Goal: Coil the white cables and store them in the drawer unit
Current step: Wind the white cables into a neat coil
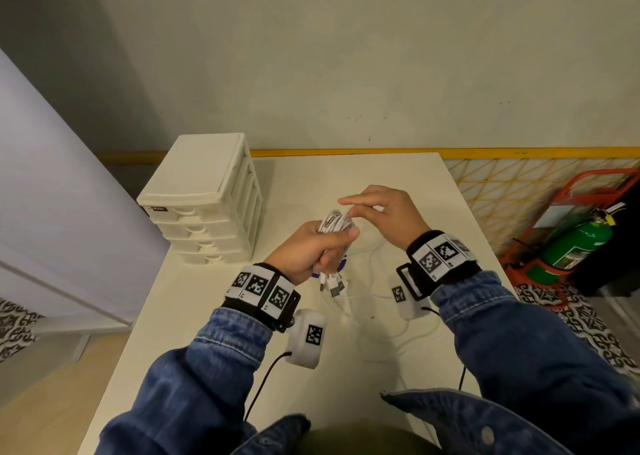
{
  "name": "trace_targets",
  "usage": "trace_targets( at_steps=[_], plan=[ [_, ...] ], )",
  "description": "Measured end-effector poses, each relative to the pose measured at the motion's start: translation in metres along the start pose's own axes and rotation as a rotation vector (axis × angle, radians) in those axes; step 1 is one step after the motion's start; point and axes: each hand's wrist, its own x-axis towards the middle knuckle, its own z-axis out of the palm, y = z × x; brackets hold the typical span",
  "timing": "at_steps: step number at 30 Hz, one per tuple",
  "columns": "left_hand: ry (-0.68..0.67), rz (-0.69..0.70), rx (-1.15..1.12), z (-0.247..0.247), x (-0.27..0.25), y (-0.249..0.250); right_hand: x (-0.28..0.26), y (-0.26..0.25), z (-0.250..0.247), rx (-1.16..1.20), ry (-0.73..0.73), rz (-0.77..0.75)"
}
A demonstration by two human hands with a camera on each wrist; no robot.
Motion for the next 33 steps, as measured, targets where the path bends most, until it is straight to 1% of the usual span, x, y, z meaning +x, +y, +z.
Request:
trace_targets(
  at_steps=[4,7,10,13,16,18,20,22,24,25,27,30,33],
  plan=[
    [-0.066,-0.022,-0.107,0.001,-0.003,0.000,-0.009,0.013,0.019,0.096,-0.007,0.063],
    [-0.139,-0.059,-0.210,-0.004,-0.006,0.001,-0.015,0.015,0.030,0.159,-0.089,0.096],
    [-0.213,-0.131,-0.256,-0.006,-0.006,0.002,-0.015,0.015,0.037,0.247,-0.145,0.094],
    [-0.270,-0.176,-0.276,-0.006,-0.006,0.002,-0.014,0.010,0.039,0.305,-0.151,0.095],
    [-0.271,-0.160,-0.284,-0.002,-0.007,0.006,-0.014,0.011,0.041,0.345,-0.133,0.101],
    [-0.238,-0.122,-0.302,0.002,-0.009,0.010,-0.014,0.013,0.040,0.417,-0.140,0.142],
    [-0.210,-0.090,-0.338,0.005,-0.009,0.012,-0.015,0.016,0.039,0.469,-0.143,0.255],
    [-0.192,-0.039,-0.389,0.006,-0.008,0.015,-0.020,0.019,0.038,0.319,-0.132,0.326],
    [-0.153,0.022,-0.537,0.000,-0.005,0.019,-0.028,0.025,0.041,0.056,-0.131,0.304],
    [-0.135,0.045,-0.619,-0.005,-0.004,0.021,-0.033,0.026,0.042,-0.004,-0.157,0.287],
    [-0.052,0.091,-0.703,-0.011,-0.004,0.026,-0.038,0.030,0.046,0.001,-0.217,0.304],
    [0.133,0.169,-0.733,-0.011,-0.004,0.031,-0.043,0.036,0.055,0.030,-0.299,0.345],
    [0.293,0.274,-0.758,-0.016,-0.002,0.033,-0.051,0.036,0.067,0.039,-0.335,0.375]
  ],
)
